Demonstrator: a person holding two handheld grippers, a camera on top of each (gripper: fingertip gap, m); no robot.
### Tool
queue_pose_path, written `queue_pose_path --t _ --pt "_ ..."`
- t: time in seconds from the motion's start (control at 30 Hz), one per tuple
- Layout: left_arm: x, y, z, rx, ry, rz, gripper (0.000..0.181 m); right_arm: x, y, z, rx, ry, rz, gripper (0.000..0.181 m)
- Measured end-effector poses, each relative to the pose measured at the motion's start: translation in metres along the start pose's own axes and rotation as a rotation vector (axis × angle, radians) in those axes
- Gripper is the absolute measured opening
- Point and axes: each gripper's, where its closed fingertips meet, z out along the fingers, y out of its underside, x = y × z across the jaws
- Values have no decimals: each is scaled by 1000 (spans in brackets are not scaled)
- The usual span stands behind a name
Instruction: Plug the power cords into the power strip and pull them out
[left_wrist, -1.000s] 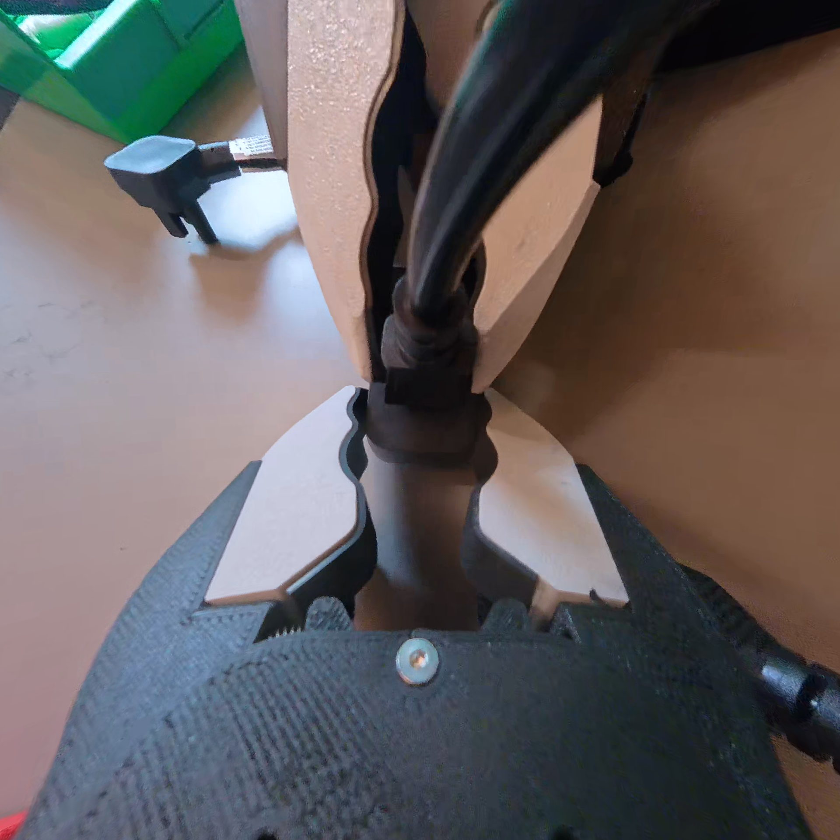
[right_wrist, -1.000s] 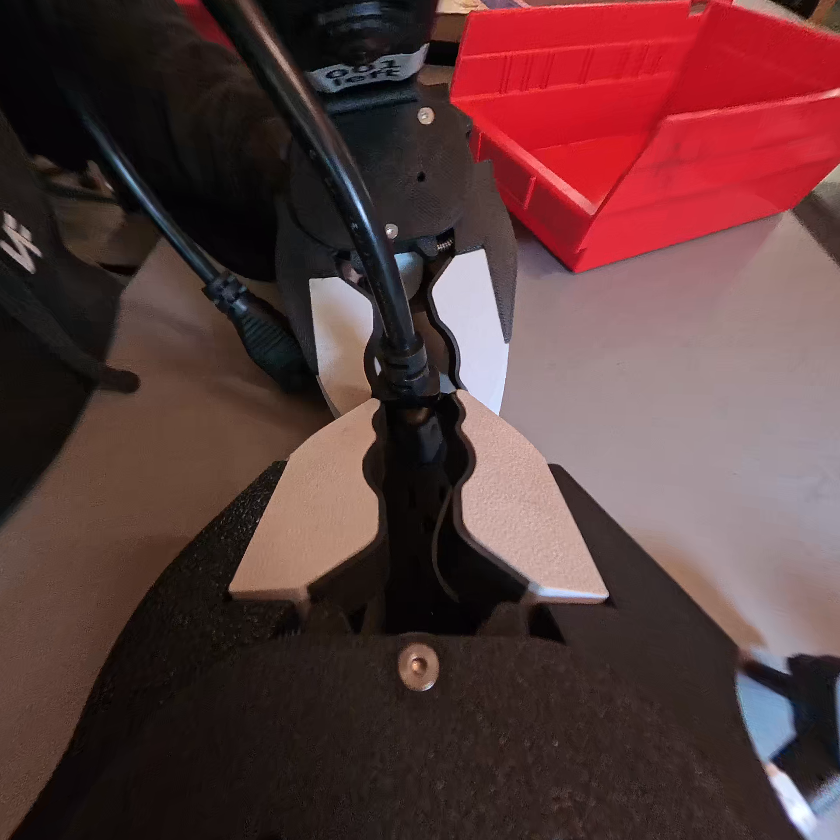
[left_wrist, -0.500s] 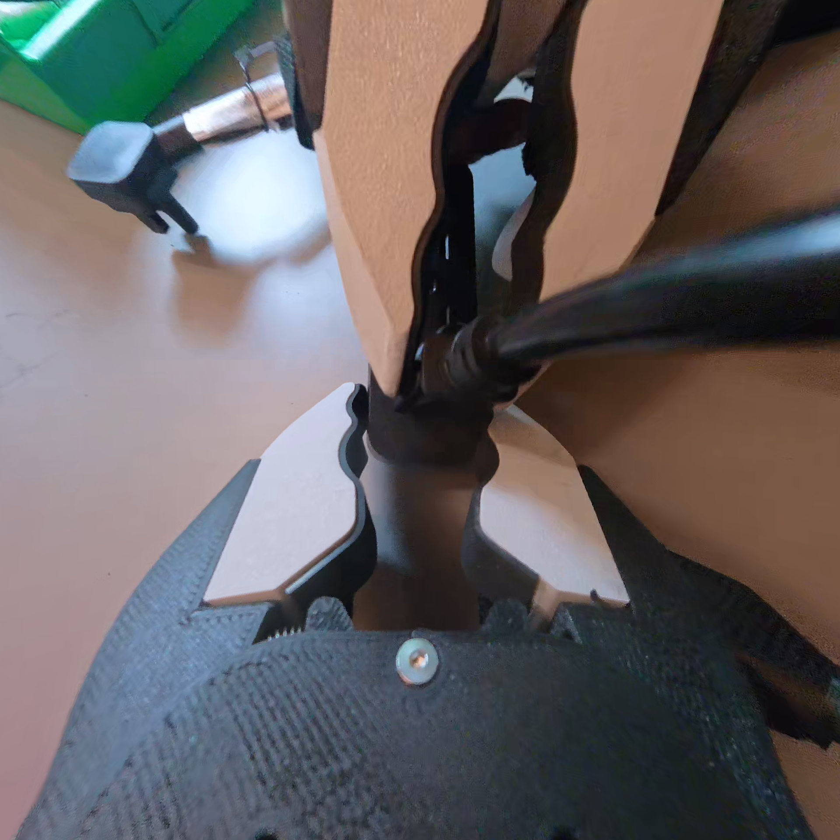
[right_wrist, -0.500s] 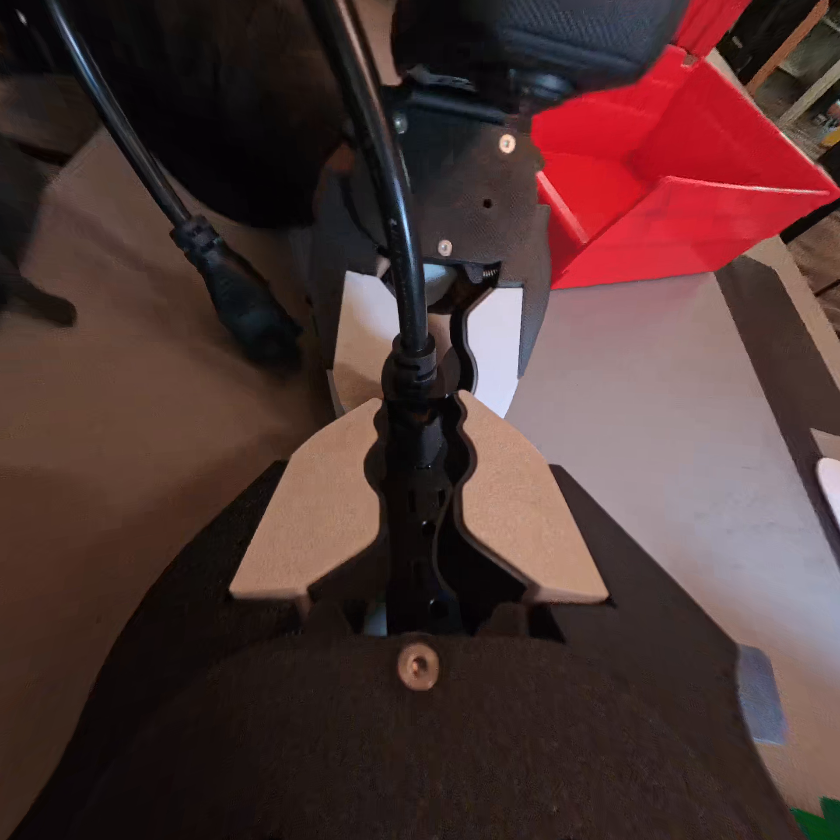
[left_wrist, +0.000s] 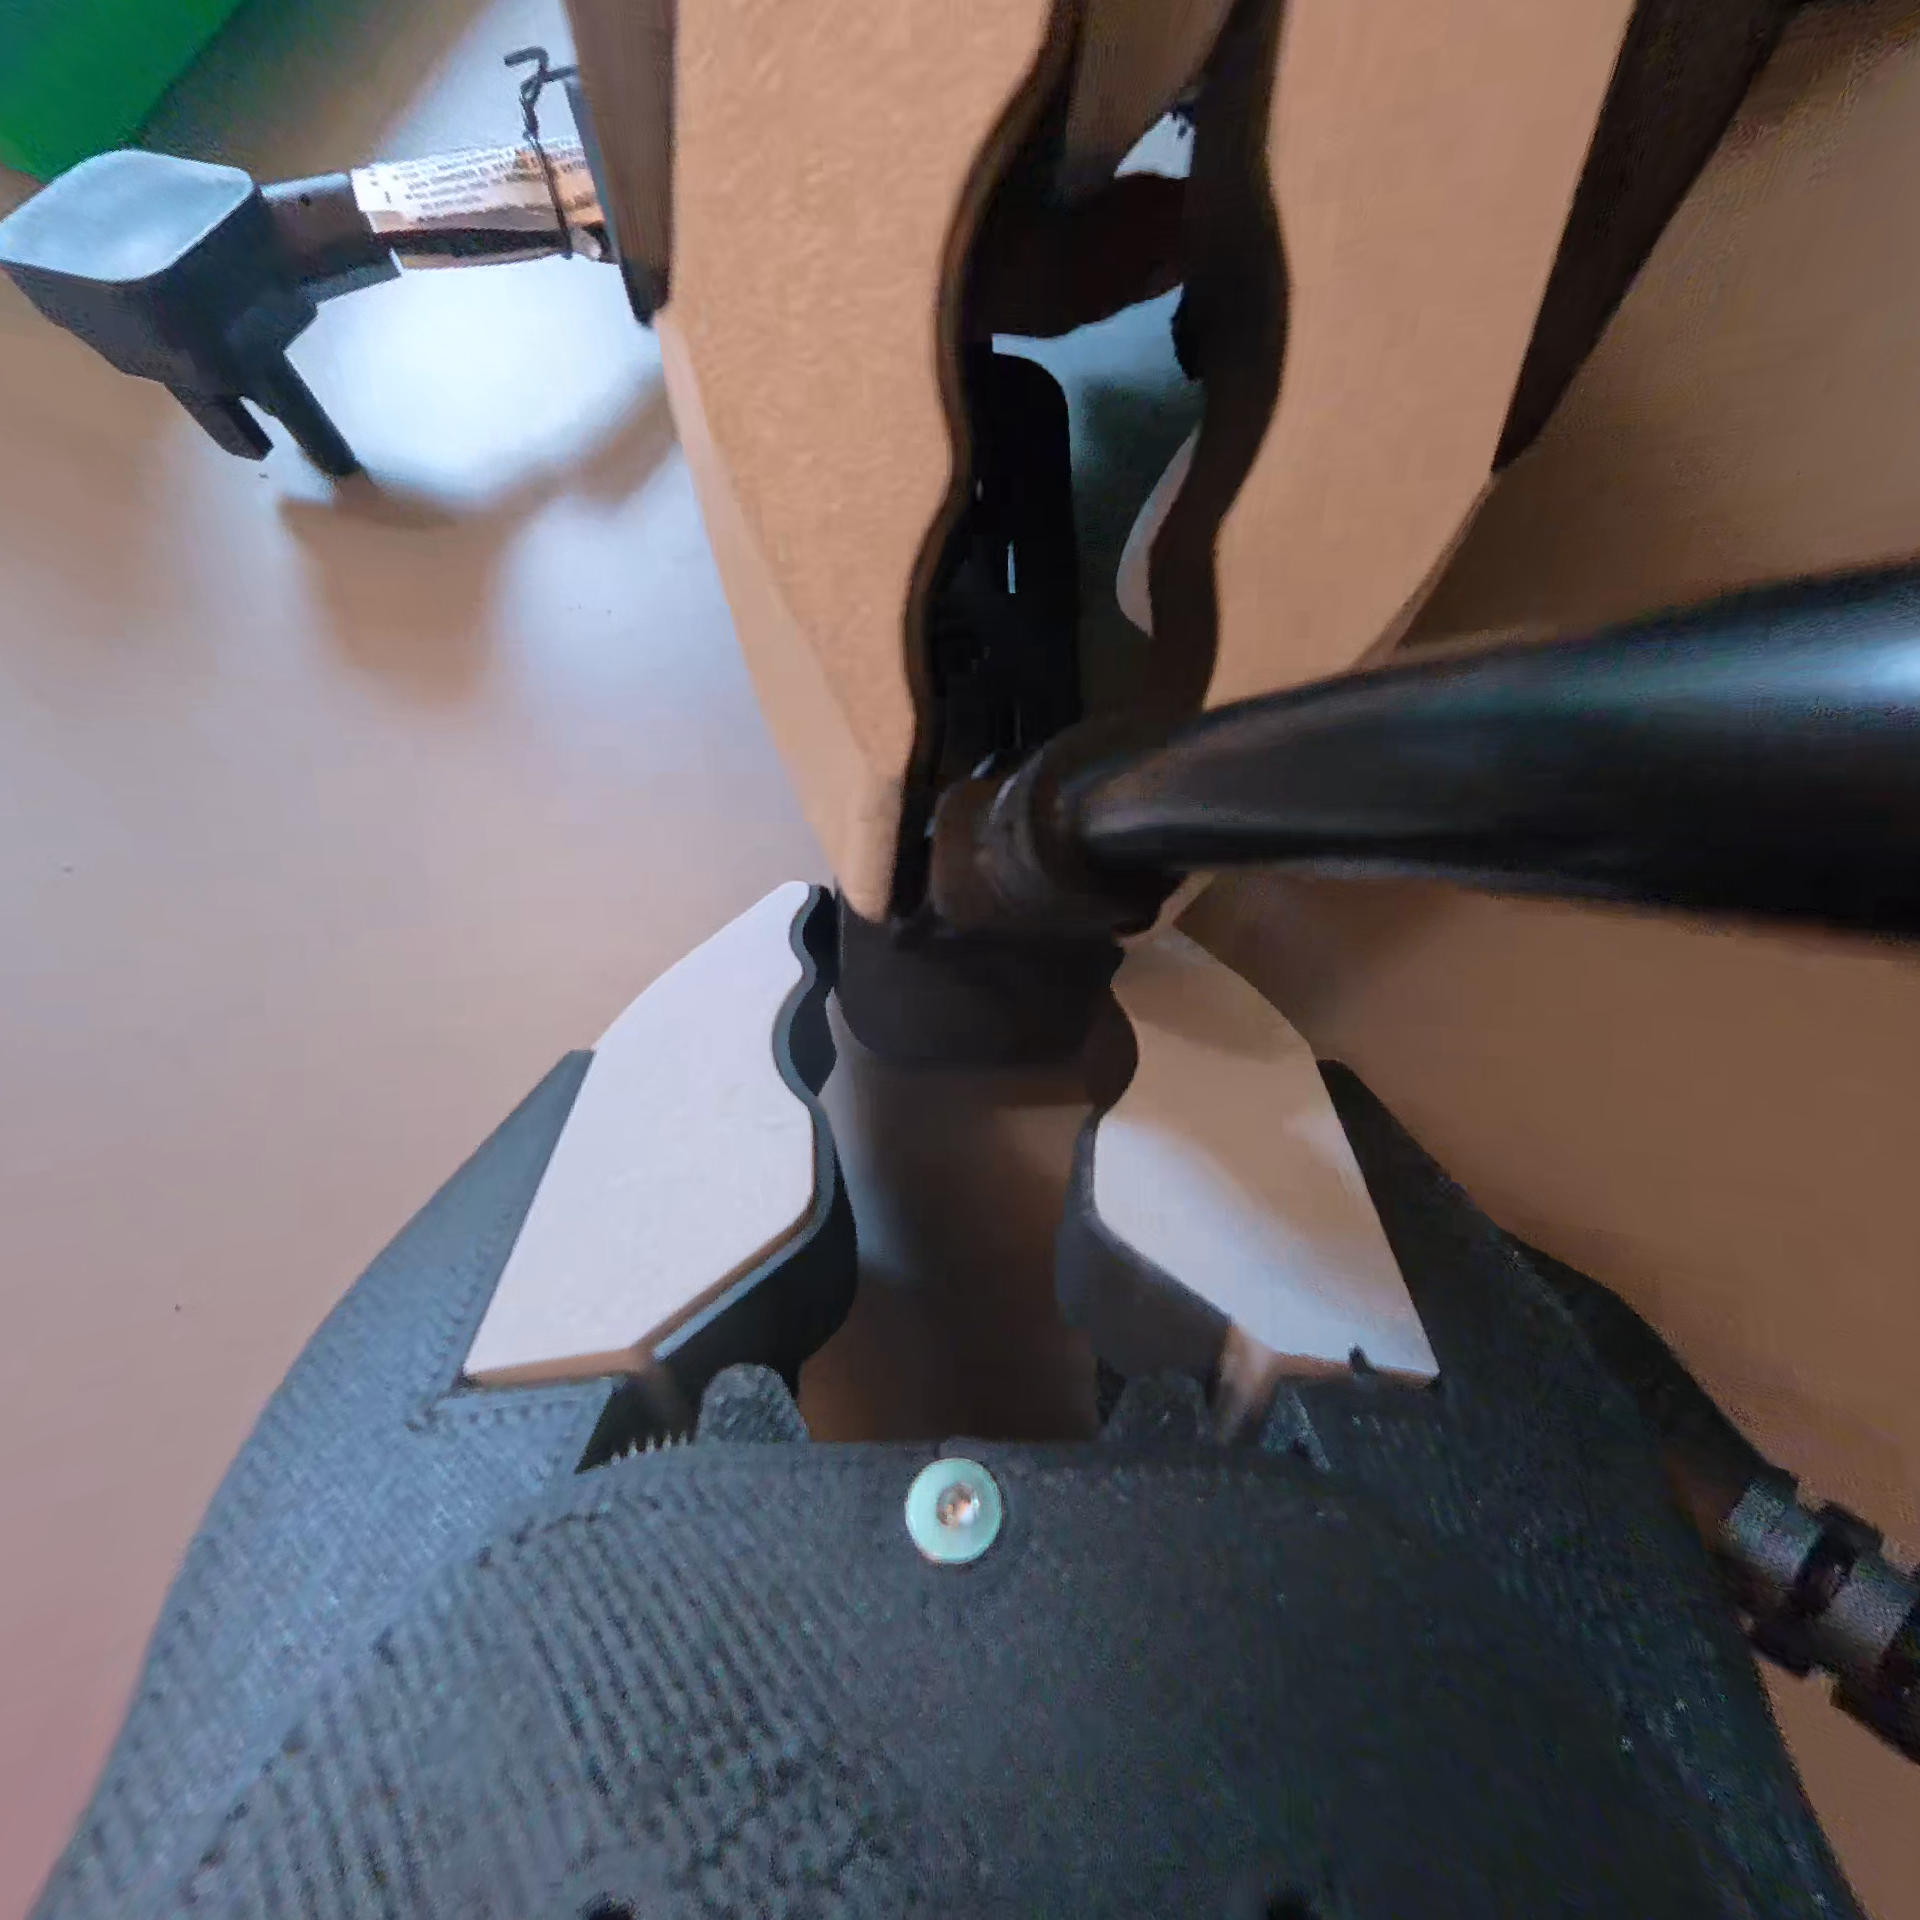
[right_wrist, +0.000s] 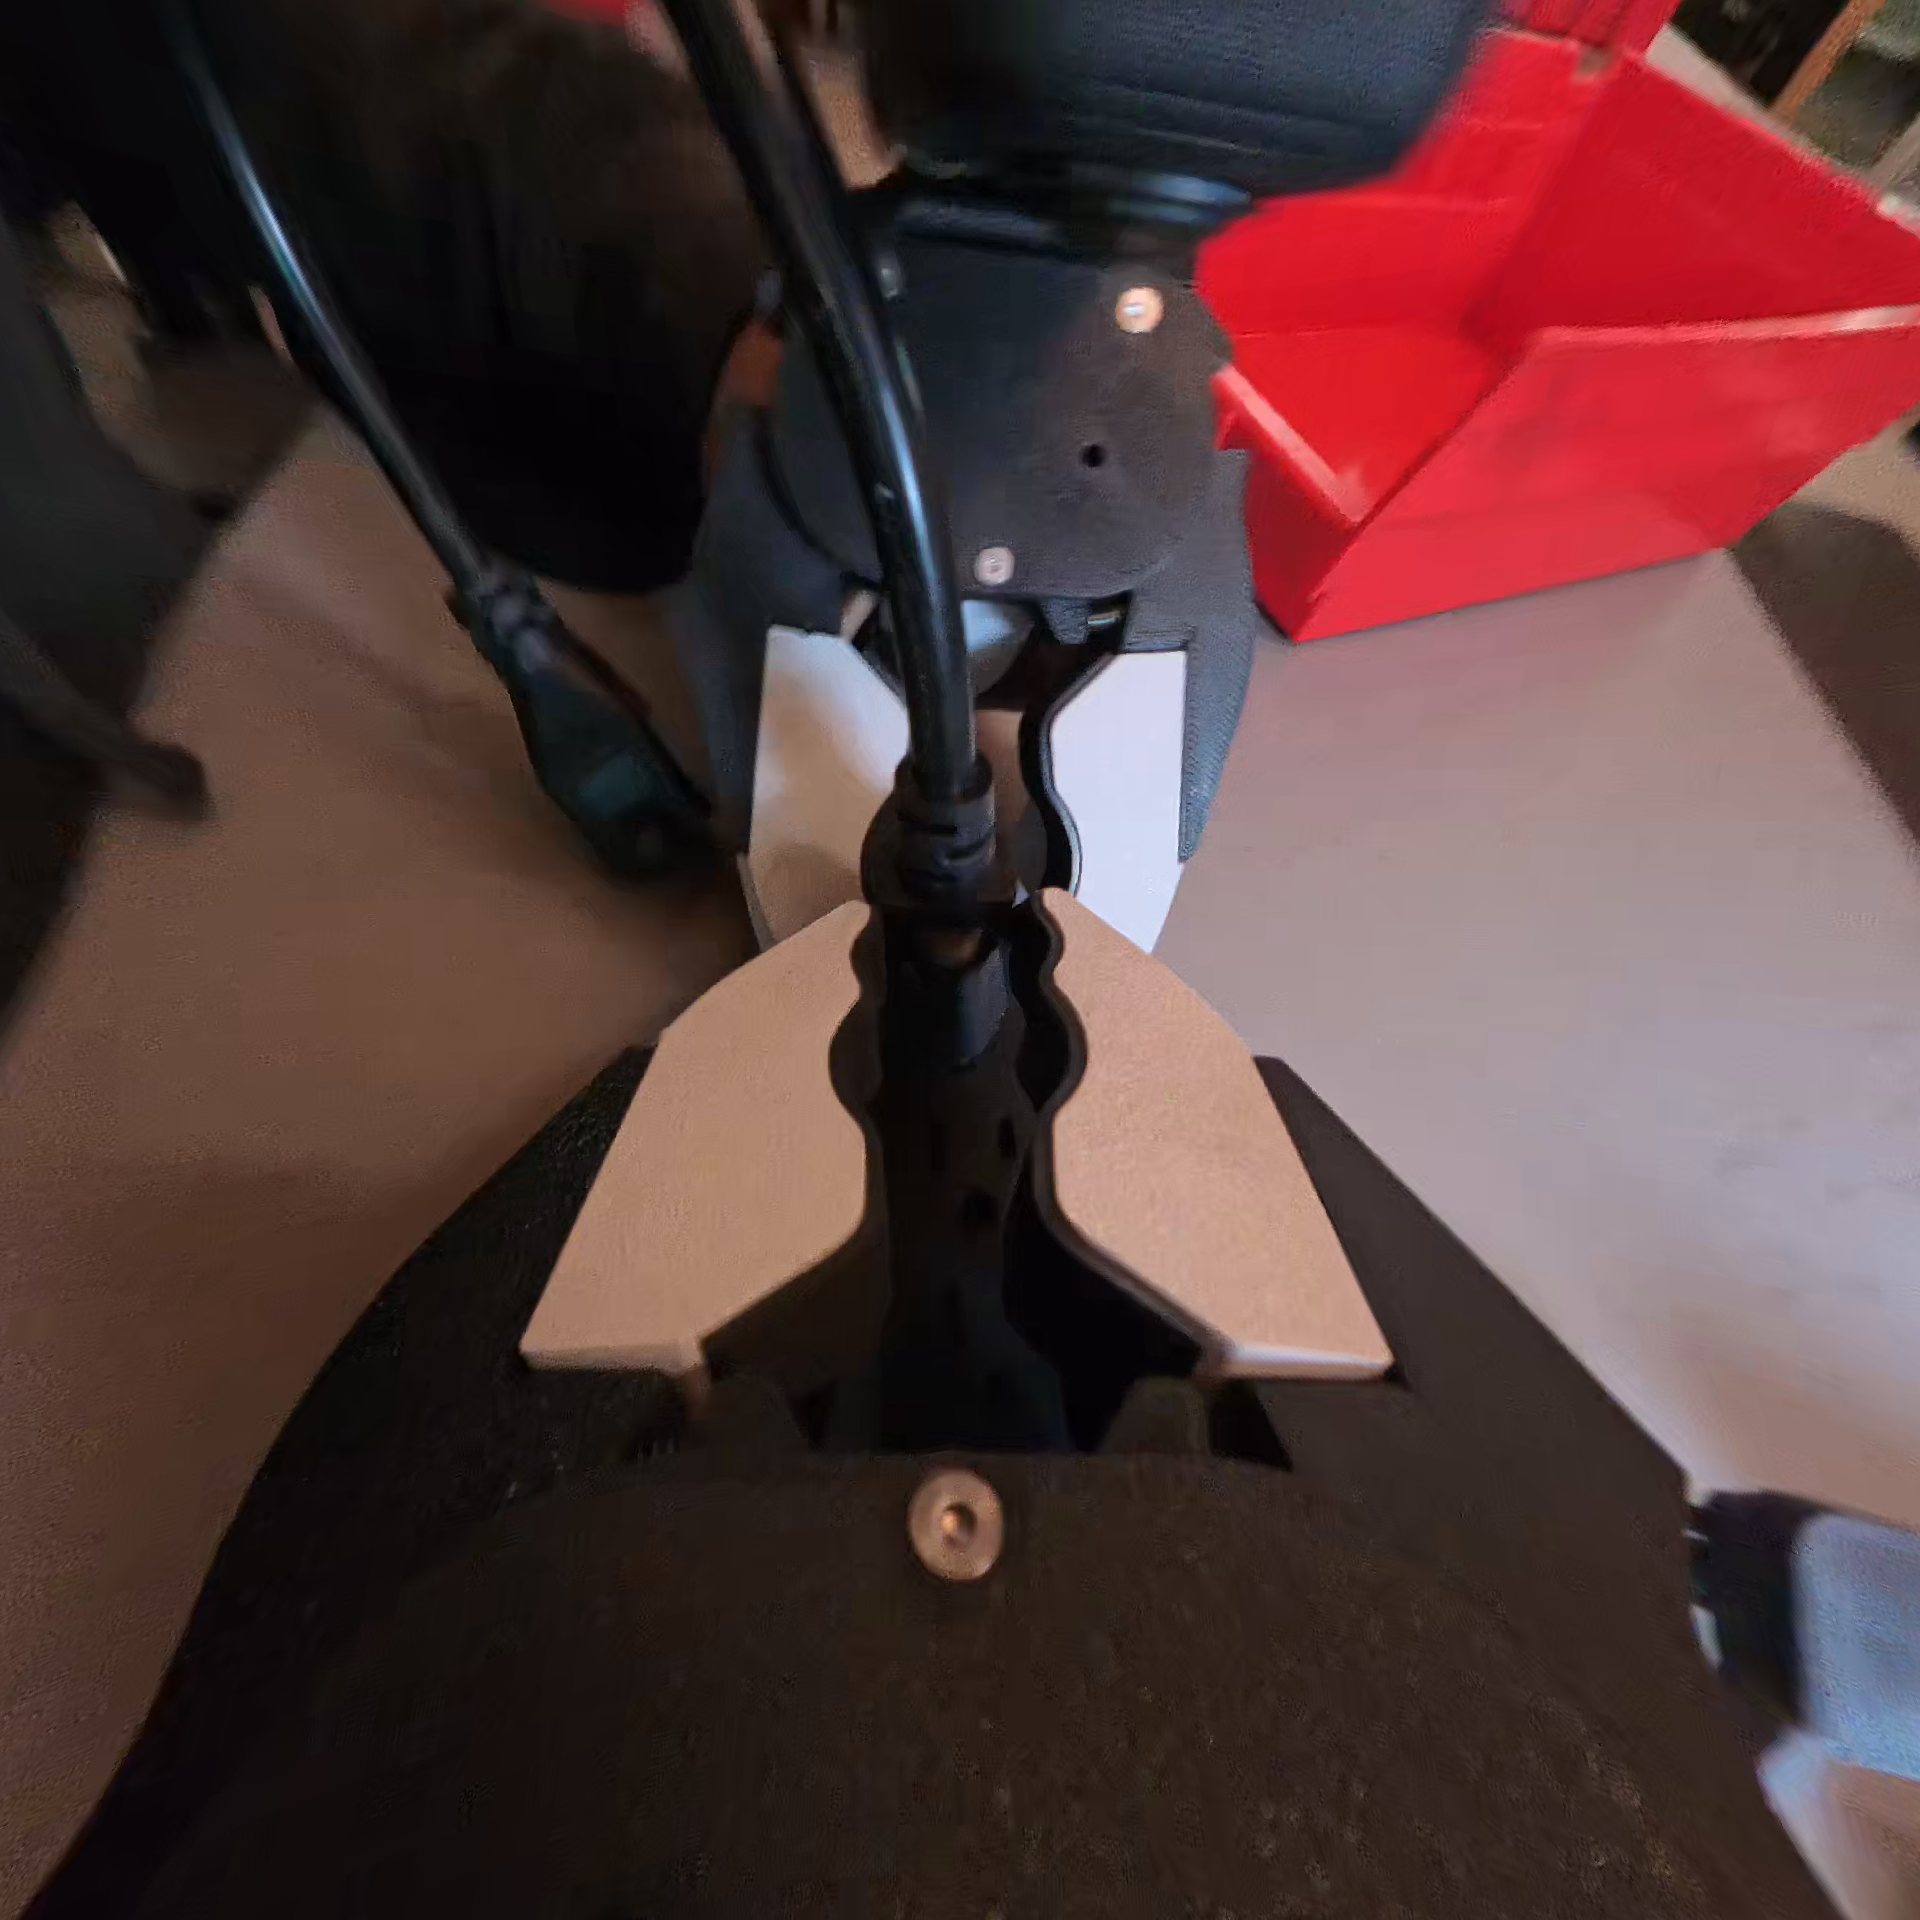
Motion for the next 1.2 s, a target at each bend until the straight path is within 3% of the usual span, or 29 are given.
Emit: queue_pose_path --t 0.03,0.2,0.27,0.33,0.37,0.4,0.43,0.47,0.53,0.67,0.8,0.97,1.07,1.2 --pt "1 -1 0 6 4 -7 47 1 -1 -1 25 -40 90 23" --pt "1 -11 -2 95 14 -72 46 10 -4 -11 158 -159 385 22" --pt "-2 -11 -2 105 21 -90 46 12 -5 -11 163 -123 348 22" --pt "-10 -5 3 50 -38 -46 46 -4 -53 -32 432 -238 312 22" --pt "-14 -5 5 34 -49 -52 46 -14 -61 -26 406 -216 213 23" --pt "-15 -8 2 41 -38 -52 46 -15 -39 -8 194 -74 -5 24" --pt "-17 -10 -5 54 -44 -60 46 -15 -37 -8 201 -46 -34 24" --pt "-21 -10 -12 79 -61 -91 46 -15 -37 -17 248 -115 85 24" --pt "-24 -1 -17 86 -66 -133 46 4 -35 -37 314 -87 198 24" --pt "-27 8 -20 99 -55 -140 46 20 -59 -65 448 -54 180 23" --pt "-35 15 -23 78 -109 -114 47 45 -57 -86 419 56 170 22" --pt "-51 6 -46 221 -194 -148 46 87 -78 -156 475 228 195 16" --pt "-60 5 -58 271 -247 -167 42 122 -73 -189 337 412 145 15" --pt "-67 2 -74 306 -305 -159 42 157 -62 -213 125 510 119 14"
